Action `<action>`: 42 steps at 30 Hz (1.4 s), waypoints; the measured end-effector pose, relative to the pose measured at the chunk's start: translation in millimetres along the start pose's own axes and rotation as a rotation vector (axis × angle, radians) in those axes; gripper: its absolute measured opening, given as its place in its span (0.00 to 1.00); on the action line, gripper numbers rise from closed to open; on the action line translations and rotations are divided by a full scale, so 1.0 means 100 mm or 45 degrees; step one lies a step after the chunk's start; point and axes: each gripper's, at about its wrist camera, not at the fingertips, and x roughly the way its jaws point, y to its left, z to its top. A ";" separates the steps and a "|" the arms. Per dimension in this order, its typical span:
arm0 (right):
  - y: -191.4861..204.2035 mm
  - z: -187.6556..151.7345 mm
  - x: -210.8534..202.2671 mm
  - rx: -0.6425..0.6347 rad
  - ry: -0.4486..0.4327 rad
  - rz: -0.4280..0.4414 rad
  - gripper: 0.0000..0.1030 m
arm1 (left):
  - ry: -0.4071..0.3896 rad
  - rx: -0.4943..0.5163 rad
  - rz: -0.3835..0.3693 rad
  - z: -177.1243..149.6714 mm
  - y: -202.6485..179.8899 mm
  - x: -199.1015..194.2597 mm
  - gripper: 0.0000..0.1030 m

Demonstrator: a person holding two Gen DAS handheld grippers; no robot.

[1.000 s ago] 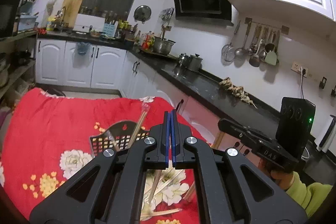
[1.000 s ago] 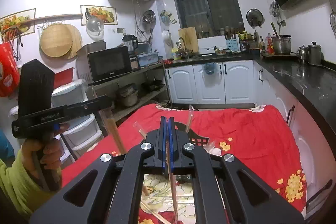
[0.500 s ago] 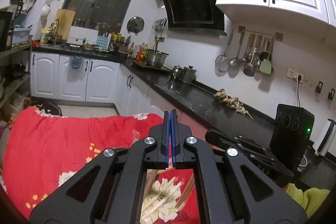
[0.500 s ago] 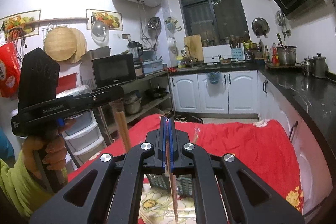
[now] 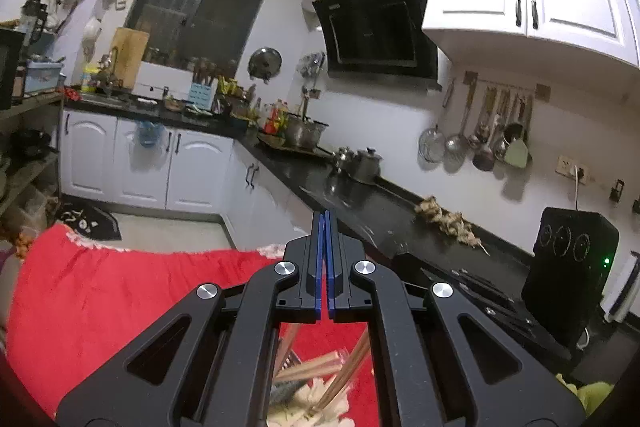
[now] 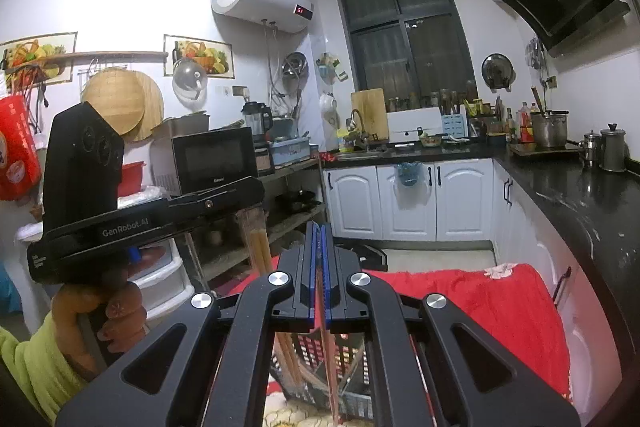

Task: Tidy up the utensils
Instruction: 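Lower the held chopsticks with both grippers into the caddy compartments, then open both grippers to release the chopsticks into the caddy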

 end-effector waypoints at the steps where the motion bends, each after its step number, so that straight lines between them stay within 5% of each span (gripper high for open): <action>1: 0.00 0.03 0.02 -0.002 -0.007 -0.005 0.03 | -0.008 0.001 0.008 0.03 0.01 0.01 0.00; 18: -0.22 0.06 0.64 -0.012 0.030 -0.096 0.03 | -0.087 0.013 0.162 0.27 0.26 0.16 0.00; 29: -0.43 -0.30 0.99 -0.036 0.085 -0.246 0.03 | -0.005 -0.037 0.252 0.03 0.59 0.36 0.00; 38: -0.58 -0.49 0.92 0.016 0.121 -0.267 0.04 | 0.056 -0.050 0.285 -0.22 0.71 0.41 0.00; 42: -0.62 -0.56 0.83 0.045 0.136 -0.266 0.16 | 0.081 -0.080 0.288 -0.34 0.77 0.40 0.00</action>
